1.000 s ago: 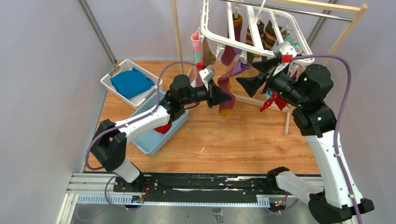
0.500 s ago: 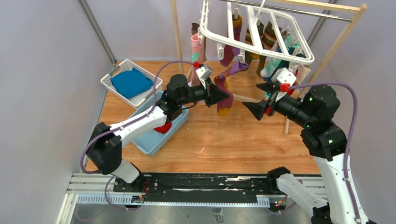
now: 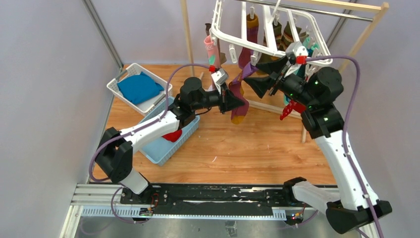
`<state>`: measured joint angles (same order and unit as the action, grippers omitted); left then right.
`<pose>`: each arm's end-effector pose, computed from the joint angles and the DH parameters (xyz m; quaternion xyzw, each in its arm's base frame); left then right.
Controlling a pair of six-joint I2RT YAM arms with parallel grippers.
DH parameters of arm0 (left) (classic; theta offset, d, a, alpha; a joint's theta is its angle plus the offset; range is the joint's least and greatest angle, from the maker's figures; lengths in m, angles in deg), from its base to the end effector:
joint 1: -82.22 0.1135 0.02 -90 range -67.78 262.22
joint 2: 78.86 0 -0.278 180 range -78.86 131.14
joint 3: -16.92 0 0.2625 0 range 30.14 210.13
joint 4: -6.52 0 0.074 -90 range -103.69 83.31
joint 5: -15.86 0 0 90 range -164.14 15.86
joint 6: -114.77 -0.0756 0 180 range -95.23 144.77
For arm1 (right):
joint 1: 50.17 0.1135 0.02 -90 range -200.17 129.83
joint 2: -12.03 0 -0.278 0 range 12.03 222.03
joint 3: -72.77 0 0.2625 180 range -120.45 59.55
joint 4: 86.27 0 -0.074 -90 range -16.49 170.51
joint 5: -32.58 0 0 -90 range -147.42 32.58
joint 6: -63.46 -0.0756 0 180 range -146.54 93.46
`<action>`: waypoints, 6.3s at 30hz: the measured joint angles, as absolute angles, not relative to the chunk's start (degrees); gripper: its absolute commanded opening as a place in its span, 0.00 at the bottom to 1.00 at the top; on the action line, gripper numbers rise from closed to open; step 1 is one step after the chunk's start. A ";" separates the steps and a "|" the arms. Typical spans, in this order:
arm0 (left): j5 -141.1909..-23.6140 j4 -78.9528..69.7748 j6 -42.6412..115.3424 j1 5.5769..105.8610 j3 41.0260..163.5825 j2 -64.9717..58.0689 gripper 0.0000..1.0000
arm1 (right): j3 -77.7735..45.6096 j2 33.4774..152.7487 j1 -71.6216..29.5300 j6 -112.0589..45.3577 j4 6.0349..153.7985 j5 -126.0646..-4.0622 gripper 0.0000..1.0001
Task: Remove the socks clipped to the hanger
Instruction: Remove the sock from the hanger, then place the sock in the bin, then remove the sock from the hanger.
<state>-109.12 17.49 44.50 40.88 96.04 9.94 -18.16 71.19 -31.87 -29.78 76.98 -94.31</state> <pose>0.2783 -0.3026 0.3504 0.3361 0.6147 -0.5275 0.4806 0.2046 0.1155 0.5252 -0.3245 0.5395 0.3298 0.7035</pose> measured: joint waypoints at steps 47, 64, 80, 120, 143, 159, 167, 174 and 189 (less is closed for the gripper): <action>-112.07 17.10 41.85 39.28 95.35 14.48 0.00 | 6.80 76.94 -38.38 -50.70 141.90 -94.35 0.48; -112.05 17.14 41.90 38.73 95.35 15.97 0.00 | 5.75 79.43 -38.36 -57.10 149.74 -95.38 0.53; -112.03 17.12 41.94 38.71 95.35 16.06 0.00 | 5.75 78.60 -38.75 -59.00 150.47 -95.53 0.12; -101.30 -39.01 5.98 52.29 100.55 -8.99 0.00 | 3.06 62.93 -42.07 -25.69 78.36 -103.92 0.89; -69.74 -60.95 -11.19 66.38 95.78 -6.83 1.00 | -8.28 56.30 -41.90 -5.61 38.56 -92.16 0.87; -88.45 -56.91 -5.01 58.03 107.08 -17.19 1.00 | -21.59 51.41 -53.00 -7.44 31.83 -71.16 0.87; -94.54 -56.93 -4.59 55.06 107.08 -13.60 1.00 | -21.92 60.61 -53.81 -7.88 36.07 -70.57 0.87; -98.74 -54.18 -3.15 54.97 104.77 -14.19 0.97 | -21.81 65.16 -53.88 -8.73 40.42 -79.40 0.83; -100.42 -46.92 0.50 46.34 105.84 -13.52 0.89 | -17.61 61.83 -53.96 -12.95 46.86 -103.66 0.77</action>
<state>-100.42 -46.92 0.50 46.34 105.84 -13.52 -17.61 61.83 -53.96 -12.95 46.86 -103.66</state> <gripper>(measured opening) 0.906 0.805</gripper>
